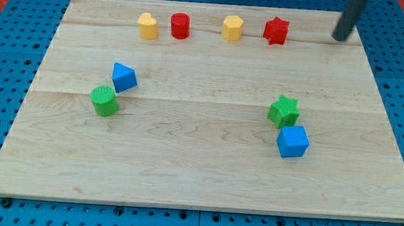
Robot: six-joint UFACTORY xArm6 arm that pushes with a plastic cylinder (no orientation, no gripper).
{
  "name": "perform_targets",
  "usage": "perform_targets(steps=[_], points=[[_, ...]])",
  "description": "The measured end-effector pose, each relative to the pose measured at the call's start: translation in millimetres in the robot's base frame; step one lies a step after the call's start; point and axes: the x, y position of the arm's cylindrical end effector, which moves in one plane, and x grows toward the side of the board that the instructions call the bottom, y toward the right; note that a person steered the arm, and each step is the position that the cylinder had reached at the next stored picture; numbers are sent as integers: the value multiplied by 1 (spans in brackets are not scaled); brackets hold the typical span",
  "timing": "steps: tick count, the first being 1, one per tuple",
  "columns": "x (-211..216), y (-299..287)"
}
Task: Push the red star closer to the green star
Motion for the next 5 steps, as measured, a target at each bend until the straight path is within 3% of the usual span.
perform_targets(steps=[1, 2, 3, 4, 5], points=[[-16, -64], [40, -129], [85, -129], [51, -149], [91, -170]])
